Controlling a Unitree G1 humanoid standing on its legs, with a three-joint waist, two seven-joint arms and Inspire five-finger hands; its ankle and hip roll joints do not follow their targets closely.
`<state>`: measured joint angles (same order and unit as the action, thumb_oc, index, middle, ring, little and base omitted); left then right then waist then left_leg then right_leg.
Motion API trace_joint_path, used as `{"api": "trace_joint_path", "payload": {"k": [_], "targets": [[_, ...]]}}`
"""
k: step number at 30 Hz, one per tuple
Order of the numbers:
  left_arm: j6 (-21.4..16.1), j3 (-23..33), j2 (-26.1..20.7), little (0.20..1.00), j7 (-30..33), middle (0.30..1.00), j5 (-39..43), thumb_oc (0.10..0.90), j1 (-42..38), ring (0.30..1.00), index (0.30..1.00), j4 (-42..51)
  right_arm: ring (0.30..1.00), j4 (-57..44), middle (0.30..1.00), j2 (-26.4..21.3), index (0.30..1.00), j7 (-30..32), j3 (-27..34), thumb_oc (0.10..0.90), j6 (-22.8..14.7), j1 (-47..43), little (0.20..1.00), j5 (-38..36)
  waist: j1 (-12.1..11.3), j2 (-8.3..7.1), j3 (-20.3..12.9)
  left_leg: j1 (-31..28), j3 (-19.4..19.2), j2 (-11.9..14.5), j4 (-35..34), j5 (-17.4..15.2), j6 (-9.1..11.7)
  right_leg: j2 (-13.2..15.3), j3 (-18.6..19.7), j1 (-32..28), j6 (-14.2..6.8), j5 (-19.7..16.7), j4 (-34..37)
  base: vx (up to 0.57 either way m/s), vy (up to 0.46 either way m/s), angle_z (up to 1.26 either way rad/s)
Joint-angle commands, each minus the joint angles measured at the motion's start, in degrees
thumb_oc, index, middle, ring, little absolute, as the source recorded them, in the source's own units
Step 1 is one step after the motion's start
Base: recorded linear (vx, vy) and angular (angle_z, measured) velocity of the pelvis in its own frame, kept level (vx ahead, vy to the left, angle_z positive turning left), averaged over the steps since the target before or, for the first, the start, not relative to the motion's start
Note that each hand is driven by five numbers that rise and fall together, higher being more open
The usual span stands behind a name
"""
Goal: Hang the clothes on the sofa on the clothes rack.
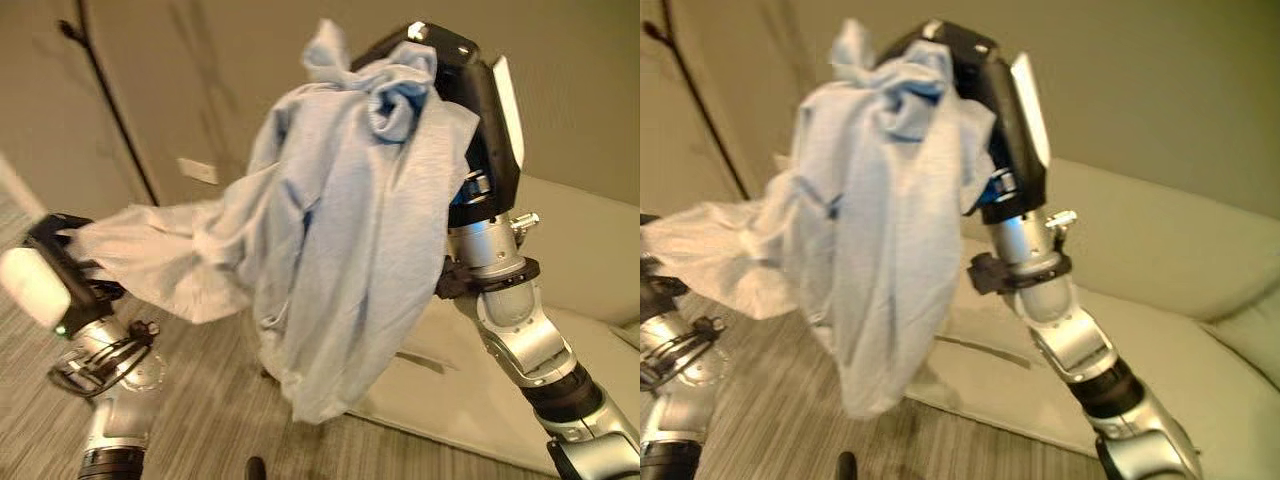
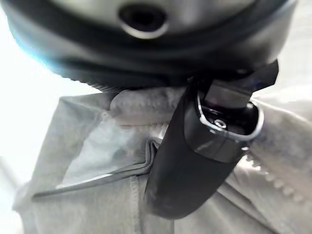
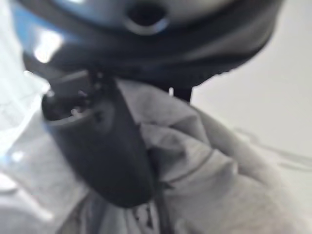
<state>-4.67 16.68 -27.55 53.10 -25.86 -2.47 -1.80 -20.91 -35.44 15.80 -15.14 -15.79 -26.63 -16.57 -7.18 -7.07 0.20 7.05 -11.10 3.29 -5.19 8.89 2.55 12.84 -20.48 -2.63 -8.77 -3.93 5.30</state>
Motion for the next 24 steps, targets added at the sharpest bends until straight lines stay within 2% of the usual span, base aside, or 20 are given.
{"api": "trace_joint_path", "payload": {"k": [1, 6, 7, 8, 9, 10, 11, 12, 14, 15, 16, 17, 18, 19, 20, 21, 23, 24], "targets": [[-2.27, 2.53, -7.78, 0.3, 5.57, 0.3, -5.69, 0.4, -4.68, 0.3, 0.3, 4.64, 0.3, -2.71, 0.3, -0.59, 0.3, 1.02, 7.33, 0.4, -5.13, -3.04, 0.3, 2.94, -0.78, -0.23, -4.08, -1.32, 4.92, -2.29, 0.19, -8.99, 0.77, 6.76, -5.92, -0.77, -4.91, -0.96, -2.95, 0.01, 0.118, 0.66], [-2.71, 5.81, -11.73, 0.3, 8.24, 0.3, -4.91, 0.4, -4.31, 0.3, 0.3, 3.25, 0.3, -2.8, 0.3, 0.69, 0.3, 2.62, 8.15, 0.4, -5.82, -1.84, 0.3, 6.44, -1.93, 0.28, -0.98, -1.88, 4.01, -2.97, 0.19, -8.97, -0.43, 8.39, -7.75, 2.32, -4.81, -0.22, -10.8, -0.08, 0.124, 0.21], [-2.69, 6.63, -12.55, 0.3, 8.93, 0.3, -4.45, 0.4, -4.26, 0.3, 0.3, 3.1, 0.3, -3.0, 0.3, 0.67, 0.3, 2.58, 7.97, 0.4, -5.62, -1.61, 0.3, 6.9, -1.89, 0.49, -0.11, -2.09, 3.83, -2.8, 0.19, -8.8, -0.6, 7.22, -6.81, 3.06, -3.8, 1.39, -13.41, -0.1, 0.07, -0.13], [-2.95, 7.26, -12.24, 0.3, 9.48, 0.3, -3.98, 0.4, -3.18, 0.3, 0.3, 3.74, 0.3, -2.94, 0.3, -0.03, 0.3, 1.44, 7.56, 0.4, -5.63, -0.95, 0.3, 6.52, -1.47, 0.4, 0.85, -2.36, 3.86, -2.87, 0.23, -8.41, -0.94, 2.58, -3.28, 4.07, -2.33, 5.76, -15.33, -0.13, 0.102, -0.12], [-2.86, 7.54, -11.88, 0.3, 9.7, 0.3, -3.79, 0.4, -2.29, 0.3, 0.3, 3.79, 0.3, -2.66, 0.3, -0.77, 0.3, 1.17, 7.43, 0.4, -5.96, -0.62, 0.3, 6.0, -1.33, 0.27, 1.17, -2.09, 4.04, -3.56, 0.27, -7.78, -1.22, -1.71, -0.79, 4.79, -1.26, 8.27, -15.73, -0.16, 0.096, -0.08], [-2.89, 8.03, -10.98, 0.3, 9.96, 0.3, -3.33, 0.4, -0.51, 0.3, 0.3, 4.23, 0.3, -2.6, 0.3, -1.6, 0.3, 0.37, 7.13, 0.4, -6.69, 0.8, 0.3, 4.91, -0.97, -0.32, 1.86, -1.67, 3.98, -4.63, 0.61, -6.72, -1.59, -9.37, 3.47, 6.38, 1.2, 11.55, -16.58, -0.15, 0.074, -0.09], [-2.81, 8.75, -10.62, 0.3, 10.24, 0.3, -3.38, 0.4, 0.7, 0.3, 0.3, 4.26, 0.3, -2.63, 0.3, -2.05, 0.3, 0.11, 6.79, 0.4, -6.68, 0.85, 0.3, 5.45, -1.34, -0.63, 2.21, -1.32, 3.83, -5.16, 0.63, -5.77, -1.68, -11.37, 4.15, 7.02, 2.53, 11.86, -15.81, -0.1, 0.032, -0.18], [-2.84, 9.01, -10.48, 0.3, 10.24, 0.3, -3.39, 0.4, 1.04, 0.3, 0.3, 4.43, 0.3, -2.61, 0.3, -2.01, 0.3, 0.16, 6.52, 0.4, -6.68, 0.77, 0.3, 5.54, -1.4, -0.64, 2.16, -1.44, 3.58, -5.05, 0.6, -5.79, -1.54, -11.52, 4.41, 6.9, 2.79, 11.85, -15.58, -0.07, -0.01, -0.26], [-2.99, 10.05, -8.96, 0.3, 9.31, 0.3, -3.36, 0.4, 3.66, 0.3, 0.3, 4.11, 0.3, -2.42, 0.3, -1.93, 0.3, 0.16, 5.96, 0.4, -6.48, 0.94, 0.3, 6.54, -2.26, -1.34, 2.43, -0.96, 3.47, -5.99, 1.02, -5.25, -1.41, -12.81, 6.5, 4.47, 5.62, 12.11, -10.63, -0.05, -0.055, -0.21], [-3.33, 10.54, -7.27, 0.3, 8.73, 0.3, -2.69, 0.4, 5.35, 0.3, 0.3, 4.42, 0.3, -2.19, 0.3, -1.47, 0.3, -0.05, 5.71, 0.4, -6.3, 1.46, 0.3, 6.38, -2.65, -1.22, 2.2, -0.54, 3.61, -6.15, 1.45, -5.23, -1.28, -13.34, 8.19, 3.58, 5.75, 11.37, -8.0, -0.02, -0.039, -0.18], [-4.73, 11.73, -3.7, 0.3, 6.64, 0.3, -1.0, 0.4, 8.04, 0.3, 0.3, 5.08, 0.3, -1.79, 0.3, -1.27, 0.3, 0.03, 6.4, 0.4, -5.43, 2.24, 0.3, 8.47, -3.09, -0.33, 1.31, 0.14, 3.88, -6.22, 1.78, -5.1, -1.33, -13.16, 9.4, 2.24, 5.32, 9.99, -4.51, 0.0, 0.001, -0.27], [-5.27, 11.79, -1.86, 0.3, 5.42, 0.3, -0.78, 0.4, 9.47, 0.3, 0.3, 6.33, 0.3, -2.03, 0.3, -1.47, 0.3, 0.2, 6.39, 0.4, -4.76, 2.81, 0.3, 10.36, -3.37, 0.31, 0.64, 0.41, 3.79, -6.23, 2.26, -5.2, -1.36, -13.09, 9.15, 1.32, 5.18, 9.17, -2.76, 0.01, 0.026, -0.18], [-5.21, 11.85, -1.41, 0.3, 5.17, 0.3, -0.83, 0.4, 9.86, 0.3, 0.3, 6.81, 0.3, -2.24, 0.3, -1.61, 0.3, 0.34, 6.23, 0.4, -4.62, 3.06, 0.3, 10.63, -3.32, 0.56, 0.46, 0.51, 3.83, -6.22, 2.49, -5.36, -1.38, -13.15, 9.09, 1.04, 5.15, 8.82, -2.19, -0.06, 0.054, -0.06], [-6.54, 11.1, -0.24, 0.3, 5.19, 0.3, 0.07, 0.4, 9.63, 0.3, 0.3, 6.22, 0.3, -1.42, 0.3, -2.08, 0.3, 1.6, 6.11, 0.4, -4.01, 3.23, 0.3, 14.45, -4.54, 1.48, 0.91, 2.82, 6.08, -6.29, 5.03, -4.55, -0.28, -12.6, 8.98, 0.15, 5.37, 8.93, -1.05, -0.07, 0.036, 0.06], [-6.54, 11.1, -0.24, 0.3, 5.19, 0.3, 0.07, 0.4, 9.63, 0.3, 0.3, 6.22, 0.3, -1.42, 0.3, -2.08, 0.3, 1.6, 6.11, 0.4, -4.01, 3.23, 0.3, 14.45, -4.54, 1.48, 0.91, 2.82, 6.08, -6.29, 5.03, -4.55, -0.28, -12.6, 8.98, 0.15, 5.37, 8.93, -1.05, -0.21, 0.079, 0.11], [-7.14, 9.2, 0.45, 0.3, 5.15, 0.3, 1.12, 0.4, 7.52, 0.3, 0.3, 6.66, 0.3, -0.69, 0.3, -2.76, 0.3, 4.05, 6.51, 0.4, -3.14, 3.45, 0.3, 18.06, -4.3, 2.25, 2.22, 5.3, 6.27, -4.88, 8.69, -4.98, 1.09, -11.82, 7.14, 0.44, 5.86, 8.78, -1.18, -0.18, 0.078, 0.12], [-8.04, 6.99, 1.13, 0.3, 4.46, 0.3, 1.11, 0.4, 6.46, 0.3, 0.3, 7.59, 0.3, -0.26, 0.3, -3.8, 0.3, 6.43, 6.77, 0.4, -2.04, 3.81, 0.3, 23.39, -3.29, 2.62, 2.86, 4.74, 5.55, -1.44, 10.97, -6.89, 1.09, -10.24, 4.92, 0.8, 5.79, 8.56, -2.07, -0.18, 0.14, 0.56], [-8.24, 6.58, 1.82, 0.3, 4.09, 0.3, 1.16, 0.4, 6.48, 0.3, 0.3, 8.01, 0.3, -0.48, 0.3, -3.93, 0.3, 7.0, 7.4, 0.4, -1.7, 4.78, 0.3, 25.43, -2.48, 2.87, 2.59, 3.87, 6.35, -0.33, 10.85, -7.54, 0.92, -9.6, 4.25, 1.04, 5.57, 8.19, -2.37, -0.11, 0.169, 1.2]]}}
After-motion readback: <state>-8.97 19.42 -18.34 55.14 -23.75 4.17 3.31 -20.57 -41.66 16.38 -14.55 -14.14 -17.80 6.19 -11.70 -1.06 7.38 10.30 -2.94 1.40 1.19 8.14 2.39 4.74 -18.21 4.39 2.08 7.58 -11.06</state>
